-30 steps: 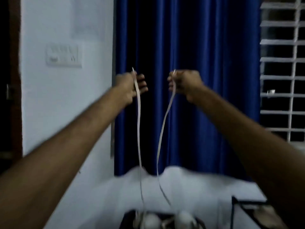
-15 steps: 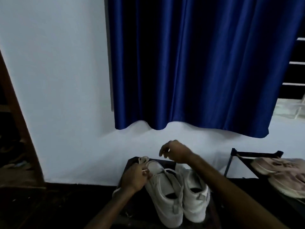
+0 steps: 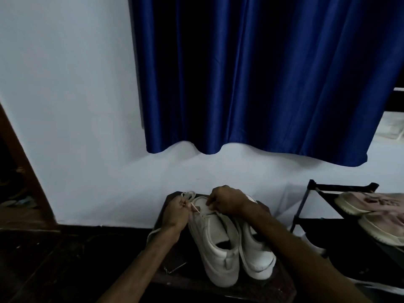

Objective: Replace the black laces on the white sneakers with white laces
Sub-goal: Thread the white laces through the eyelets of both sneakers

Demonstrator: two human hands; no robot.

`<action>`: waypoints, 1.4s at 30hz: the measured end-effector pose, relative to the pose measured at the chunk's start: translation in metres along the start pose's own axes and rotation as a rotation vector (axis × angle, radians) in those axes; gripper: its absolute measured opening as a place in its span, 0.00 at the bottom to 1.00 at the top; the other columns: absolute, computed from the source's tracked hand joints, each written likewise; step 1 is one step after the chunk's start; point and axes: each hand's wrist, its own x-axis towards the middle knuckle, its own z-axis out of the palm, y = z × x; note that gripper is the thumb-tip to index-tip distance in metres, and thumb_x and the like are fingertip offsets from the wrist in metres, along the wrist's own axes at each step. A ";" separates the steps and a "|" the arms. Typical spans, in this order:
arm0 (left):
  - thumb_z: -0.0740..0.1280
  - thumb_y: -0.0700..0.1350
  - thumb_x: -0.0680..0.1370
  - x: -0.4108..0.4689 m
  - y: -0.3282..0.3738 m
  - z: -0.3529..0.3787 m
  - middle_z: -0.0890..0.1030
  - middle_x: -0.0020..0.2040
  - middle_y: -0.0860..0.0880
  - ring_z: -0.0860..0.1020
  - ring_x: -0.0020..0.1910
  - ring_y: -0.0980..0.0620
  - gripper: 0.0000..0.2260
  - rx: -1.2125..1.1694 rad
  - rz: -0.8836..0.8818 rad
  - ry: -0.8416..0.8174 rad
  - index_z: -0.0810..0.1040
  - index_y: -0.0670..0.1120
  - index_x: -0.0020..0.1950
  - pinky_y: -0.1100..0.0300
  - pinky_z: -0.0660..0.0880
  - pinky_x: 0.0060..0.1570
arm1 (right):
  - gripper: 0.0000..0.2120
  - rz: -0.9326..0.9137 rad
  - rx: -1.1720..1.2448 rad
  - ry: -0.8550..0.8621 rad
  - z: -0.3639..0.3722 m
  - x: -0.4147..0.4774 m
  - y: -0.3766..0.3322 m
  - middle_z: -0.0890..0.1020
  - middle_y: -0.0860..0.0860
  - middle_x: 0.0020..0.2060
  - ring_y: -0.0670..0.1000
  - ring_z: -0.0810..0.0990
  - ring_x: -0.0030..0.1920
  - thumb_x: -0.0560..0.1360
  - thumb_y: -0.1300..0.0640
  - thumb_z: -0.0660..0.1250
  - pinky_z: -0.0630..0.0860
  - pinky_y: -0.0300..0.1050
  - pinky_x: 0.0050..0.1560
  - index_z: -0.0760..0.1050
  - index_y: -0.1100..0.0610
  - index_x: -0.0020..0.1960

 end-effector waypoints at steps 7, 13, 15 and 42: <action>0.66 0.43 0.75 0.022 0.032 -0.013 0.85 0.40 0.52 0.83 0.44 0.50 0.08 0.329 0.133 -0.099 0.80 0.52 0.38 0.55 0.79 0.48 | 0.08 0.129 0.073 0.052 -0.003 0.003 -0.003 0.84 0.50 0.51 0.51 0.81 0.52 0.73 0.54 0.70 0.78 0.47 0.55 0.83 0.52 0.52; 0.55 0.29 0.74 0.036 0.133 -0.063 0.84 0.49 0.47 0.79 0.50 0.49 0.17 0.656 0.485 -0.136 0.78 0.42 0.55 0.60 0.73 0.52 | 0.18 0.122 0.685 0.459 -0.087 -0.001 -0.006 0.84 0.59 0.37 0.48 0.79 0.30 0.71 0.76 0.61 0.77 0.37 0.30 0.78 0.66 0.58; 0.54 0.29 0.78 0.037 0.173 -0.077 0.83 0.45 0.48 0.77 0.40 0.51 0.15 0.464 0.541 -0.158 0.75 0.43 0.54 0.63 0.74 0.39 | 0.13 0.113 0.942 0.529 -0.125 -0.002 -0.021 0.81 0.61 0.36 0.51 0.78 0.31 0.74 0.75 0.63 0.79 0.38 0.31 0.76 0.71 0.58; 0.51 0.40 0.85 -0.034 0.473 -0.096 0.67 0.74 0.61 0.70 0.70 0.59 0.27 -0.594 1.015 -0.032 0.40 0.52 0.80 0.54 0.69 0.68 | 0.07 -0.252 1.481 0.834 -0.394 -0.070 -0.202 0.85 0.54 0.46 0.48 0.83 0.45 0.75 0.61 0.71 0.76 0.36 0.29 0.82 0.60 0.52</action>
